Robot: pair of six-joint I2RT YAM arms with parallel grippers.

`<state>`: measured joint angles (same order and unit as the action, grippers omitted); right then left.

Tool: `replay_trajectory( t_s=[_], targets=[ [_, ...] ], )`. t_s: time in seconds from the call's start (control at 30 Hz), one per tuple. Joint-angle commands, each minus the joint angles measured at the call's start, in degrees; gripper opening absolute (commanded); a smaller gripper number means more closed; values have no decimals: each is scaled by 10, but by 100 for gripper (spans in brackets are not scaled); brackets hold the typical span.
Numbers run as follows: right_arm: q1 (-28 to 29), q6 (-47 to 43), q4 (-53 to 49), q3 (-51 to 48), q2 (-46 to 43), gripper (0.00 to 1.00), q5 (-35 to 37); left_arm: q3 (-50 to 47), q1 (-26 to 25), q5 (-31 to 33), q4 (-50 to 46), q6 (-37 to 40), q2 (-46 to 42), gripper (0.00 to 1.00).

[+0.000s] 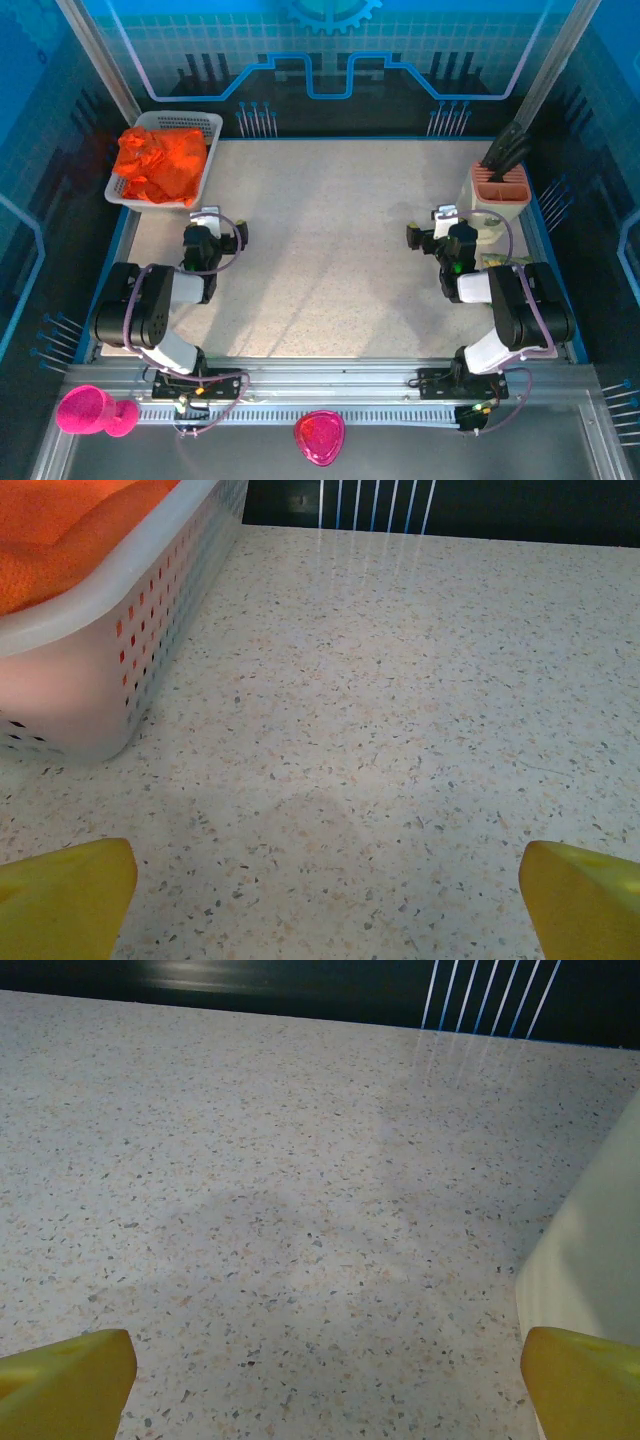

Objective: Fold and stack the t-shirts

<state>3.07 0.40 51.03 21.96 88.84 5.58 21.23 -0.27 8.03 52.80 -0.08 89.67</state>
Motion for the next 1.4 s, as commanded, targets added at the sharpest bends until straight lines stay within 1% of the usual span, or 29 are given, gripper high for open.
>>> replay_trajectory(
  t_s=[0.0,1.13,1.17,1.23,1.3,1.37],
  targets=[
    [5,-3,7,6,-5,100,4,5,-3,-9,6,-5,-7,99],
    [6,-3,7,5,-5,100,4,4,-3,-10,6,-5,-7,99],
    [6,-3,8,5,-5,100,7,4,-3,-7,6,-5,-7,99],
    [8,2,14,2,-6,100,28,0,-3,23,10,-16,-12,99],
    [11,4,12,0,-16,100,47,-7,-4,37,2,-18,-39,99],
    [13,11,-1,-3,-38,100,68,-10,-11,63,-35,-17,-86,99]
  ],
)
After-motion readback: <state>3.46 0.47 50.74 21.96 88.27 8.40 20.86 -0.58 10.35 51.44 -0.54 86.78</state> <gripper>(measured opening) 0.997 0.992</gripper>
